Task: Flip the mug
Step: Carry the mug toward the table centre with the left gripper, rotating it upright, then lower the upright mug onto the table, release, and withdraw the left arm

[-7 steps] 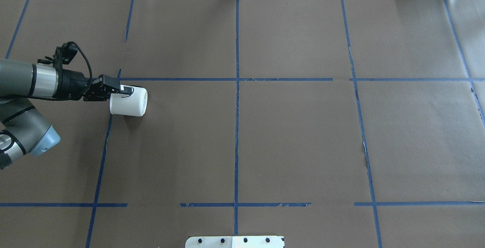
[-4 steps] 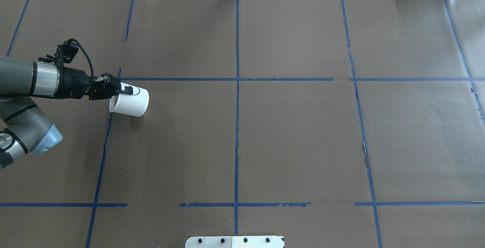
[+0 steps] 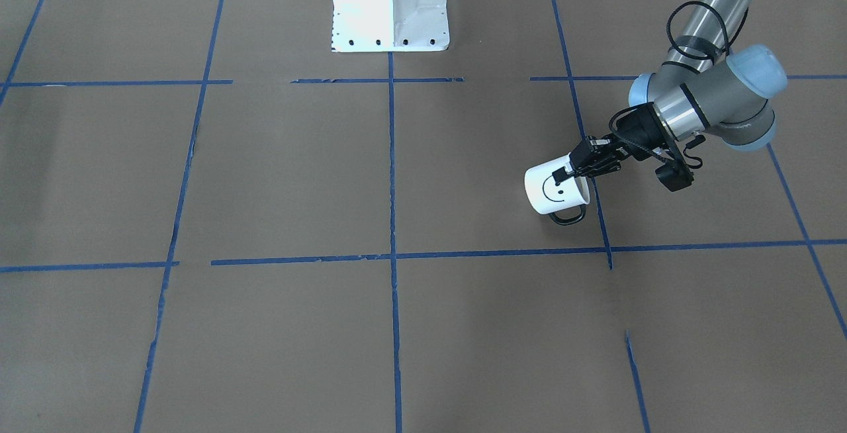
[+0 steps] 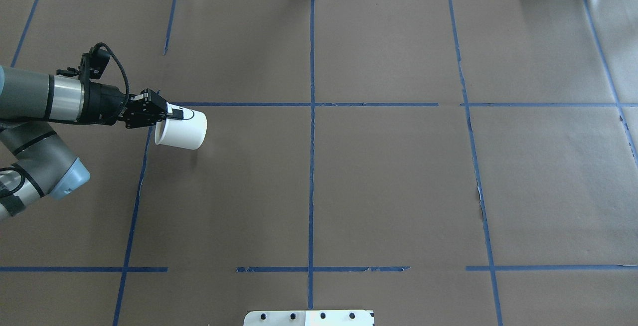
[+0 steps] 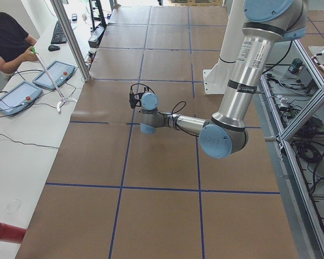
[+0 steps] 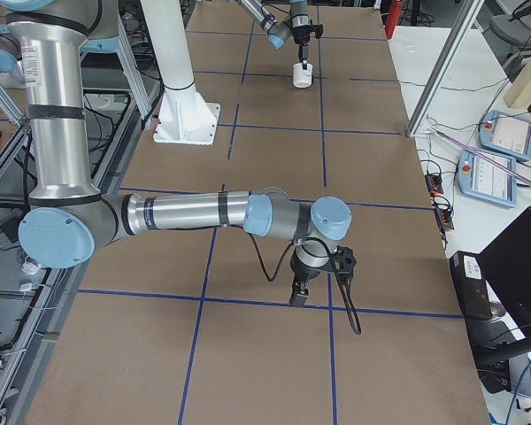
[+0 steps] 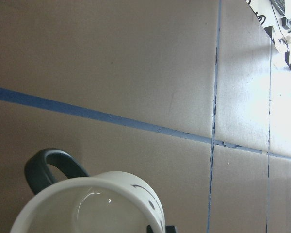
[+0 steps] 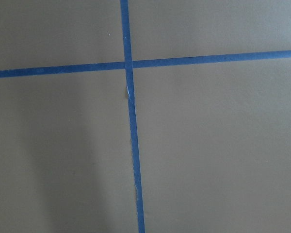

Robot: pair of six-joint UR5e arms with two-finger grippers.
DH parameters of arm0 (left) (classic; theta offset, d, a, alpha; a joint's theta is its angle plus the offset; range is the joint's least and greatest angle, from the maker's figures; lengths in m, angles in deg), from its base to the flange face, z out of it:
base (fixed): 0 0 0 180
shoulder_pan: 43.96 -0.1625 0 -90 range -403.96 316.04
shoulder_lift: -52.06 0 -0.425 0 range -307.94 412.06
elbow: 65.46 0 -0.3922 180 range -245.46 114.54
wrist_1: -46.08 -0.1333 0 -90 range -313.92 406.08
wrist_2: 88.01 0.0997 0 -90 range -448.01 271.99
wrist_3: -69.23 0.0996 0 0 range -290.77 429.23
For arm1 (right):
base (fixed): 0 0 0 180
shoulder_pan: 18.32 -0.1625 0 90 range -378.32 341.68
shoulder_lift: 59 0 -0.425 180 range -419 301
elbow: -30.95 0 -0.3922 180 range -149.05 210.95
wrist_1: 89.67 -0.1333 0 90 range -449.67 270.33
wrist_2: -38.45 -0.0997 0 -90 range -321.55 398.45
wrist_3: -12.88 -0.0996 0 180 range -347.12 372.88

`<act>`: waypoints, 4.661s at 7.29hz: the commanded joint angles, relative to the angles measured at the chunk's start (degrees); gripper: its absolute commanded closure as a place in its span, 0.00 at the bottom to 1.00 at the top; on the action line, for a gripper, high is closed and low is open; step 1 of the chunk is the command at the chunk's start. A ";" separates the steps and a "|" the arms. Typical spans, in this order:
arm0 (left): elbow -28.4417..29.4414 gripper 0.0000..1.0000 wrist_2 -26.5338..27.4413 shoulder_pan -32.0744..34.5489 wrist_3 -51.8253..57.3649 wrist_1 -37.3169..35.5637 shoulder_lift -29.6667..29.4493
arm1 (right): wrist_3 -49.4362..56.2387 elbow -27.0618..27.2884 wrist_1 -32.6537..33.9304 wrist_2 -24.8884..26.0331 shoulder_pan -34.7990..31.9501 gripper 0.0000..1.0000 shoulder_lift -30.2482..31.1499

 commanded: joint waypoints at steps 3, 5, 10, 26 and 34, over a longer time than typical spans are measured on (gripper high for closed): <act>-6.11 1.00 -2.67 -0.50 0.17 -13.75 -4.27 | 0.00 0.00 0.00 0.00 0.00 0.00 0.00; -10.08 1.00 -2.41 -0.59 3.39 -27.46 -8.82 | 0.00 0.00 0.00 0.00 0.00 0.00 0.00; -14.49 1.00 8.97 -7.51 16.84 -67.95 -25.67 | 0.00 0.00 0.00 0.00 0.00 0.00 0.00; -3.40 0.00 32.13 -22.82 35.15 -90.45 -39.35 | 0.00 0.00 0.00 0.00 0.00 0.00 0.00; -26.36 0.00 10.39 1.55 58.45 -92.04 -22.85 | 0.00 0.00 0.00 0.00 0.00 0.00 -0.09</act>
